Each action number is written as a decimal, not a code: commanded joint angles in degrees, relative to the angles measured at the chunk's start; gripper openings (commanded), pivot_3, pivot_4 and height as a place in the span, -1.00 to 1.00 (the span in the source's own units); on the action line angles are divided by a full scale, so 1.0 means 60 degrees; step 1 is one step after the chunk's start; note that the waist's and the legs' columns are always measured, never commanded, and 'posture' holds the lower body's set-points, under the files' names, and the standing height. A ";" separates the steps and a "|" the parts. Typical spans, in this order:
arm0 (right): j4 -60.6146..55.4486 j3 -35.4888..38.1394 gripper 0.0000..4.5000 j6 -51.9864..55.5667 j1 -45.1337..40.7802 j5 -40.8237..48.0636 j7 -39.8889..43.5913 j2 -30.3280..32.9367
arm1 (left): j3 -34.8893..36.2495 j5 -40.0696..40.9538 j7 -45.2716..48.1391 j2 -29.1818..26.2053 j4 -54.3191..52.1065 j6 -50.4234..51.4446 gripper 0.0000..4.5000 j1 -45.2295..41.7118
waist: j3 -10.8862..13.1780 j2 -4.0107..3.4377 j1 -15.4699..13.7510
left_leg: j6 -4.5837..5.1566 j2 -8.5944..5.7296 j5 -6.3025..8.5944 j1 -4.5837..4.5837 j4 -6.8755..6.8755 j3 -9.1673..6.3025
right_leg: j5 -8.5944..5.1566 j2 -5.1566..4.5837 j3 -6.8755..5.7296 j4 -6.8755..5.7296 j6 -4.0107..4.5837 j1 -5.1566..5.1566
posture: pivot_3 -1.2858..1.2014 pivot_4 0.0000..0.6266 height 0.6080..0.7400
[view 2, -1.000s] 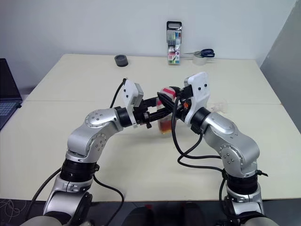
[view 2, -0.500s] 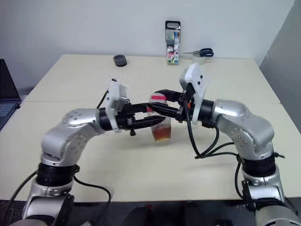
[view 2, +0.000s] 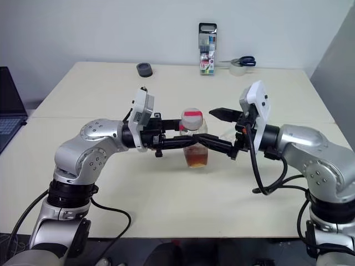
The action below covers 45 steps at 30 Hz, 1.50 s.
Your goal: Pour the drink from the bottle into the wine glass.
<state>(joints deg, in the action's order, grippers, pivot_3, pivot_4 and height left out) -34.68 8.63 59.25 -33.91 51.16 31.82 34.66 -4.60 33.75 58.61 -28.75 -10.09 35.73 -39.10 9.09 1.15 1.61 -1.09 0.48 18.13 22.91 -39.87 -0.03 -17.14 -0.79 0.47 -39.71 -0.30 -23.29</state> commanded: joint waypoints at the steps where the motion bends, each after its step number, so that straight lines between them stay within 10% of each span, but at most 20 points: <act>1: -0.0924 0.0288 0.99 0.0113 0.0066 0.0239 -0.1634 -0.0566 | 0.0234 -0.0084 -0.0687 0.0320 -0.0273 -0.0209 -0.11 0.0112 | 0.0000 0.0000 0.0022 | 0.0001 0.0000 0.0000 -0.0004 -0.0001 -0.0001 | 0.0000 0.0001 0.0000 -0.0009 0.0000 0.0000 | 0.03 -0.52 1.00; 15: -0.0968 -0.1580 0.99 -0.0559 -0.0469 -0.1838 -0.3883 -0.2491 | 0.0031 -0.0208 -0.1189 0.0617 -0.0359 -0.0169 -0.11 0.0149 | 0.0001 -0.0002 0.0014 | -0.0030 -0.0003 -0.0017 -0.0010 -0.0008 0.0004 | -0.0001 0.0006 0.0008 -0.0027 0.0000 -0.0005 | 0.03 -0.52 1.00; 25: -0.0852 -0.1504 -0.20 -0.0599 -0.0304 -0.1836 -0.3506 -0.2475 | 0.0081 -0.0345 -0.1136 0.0520 -0.0282 -0.0211 -0.11 0.0126 | 0.0001 -0.0002 0.0016 | -0.0025 -0.0003 -0.0014 -0.0010 -0.0008 0.0003 | -0.0001 0.0007 0.0007 -0.0028 0.0000 -0.0005 | 0.03 -0.52 1.00; 31: -0.0271 -0.1472 -0.20 -0.0988 -0.0570 -0.1740 -0.2442 -0.2061 | 0.0004 -0.0047 -0.0688 0.0338 -0.0697 -0.0042 -0.11 0.0190 | 0.0001 -0.0003 0.0020 | -0.0024 -0.0003 -0.0014 -0.0012 -0.0008 0.0004 | -0.0001 0.0008 0.0007 -0.0029 0.0000 -0.0005 | 0.03 -0.52 1.00; 37: 0.1932 -0.1653 -0.20 -0.1610 -0.2276 -0.1085 0.1564 -0.0461 | -0.0044 0.1378 0.0934 -0.0412 -0.1574 0.0814 -0.11 -0.0119 | 0.0015 -0.0010 0.0030 | 0.0002 -0.0002 0.0000 -0.0016 -0.0001 -0.0002 | -0.0001 0.0013 0.0000 -0.0020 0.0001 -0.0002 | 0.03 -0.52 1.00; 45: 0.2338 -0.0766 -0.04 -0.1152 -0.2388 -0.0831 0.1359 -0.0130 | -0.0009 0.0616 0.0937 -0.0581 -0.0533 0.0318 -0.11 -0.0351 | 0.0014 -0.0008 -0.0028 | 0.0002 -0.0001 0.0000 -0.0007 -0.0008 -0.0003 | -0.0001 0.0009 -0.0001 -0.0018 0.0002 -0.0001 | 0.03 -0.52 1.00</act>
<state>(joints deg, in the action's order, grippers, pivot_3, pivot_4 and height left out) -20.16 -0.98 51.51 -49.49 46.55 43.90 32.09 -3.63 37.10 61.90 -32.38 -11.33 39.33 -41.16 9.18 1.10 1.44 -1.08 0.47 18.13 22.90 -39.93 -0.06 -17.15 -0.75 0.44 -39.78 -0.29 -23.29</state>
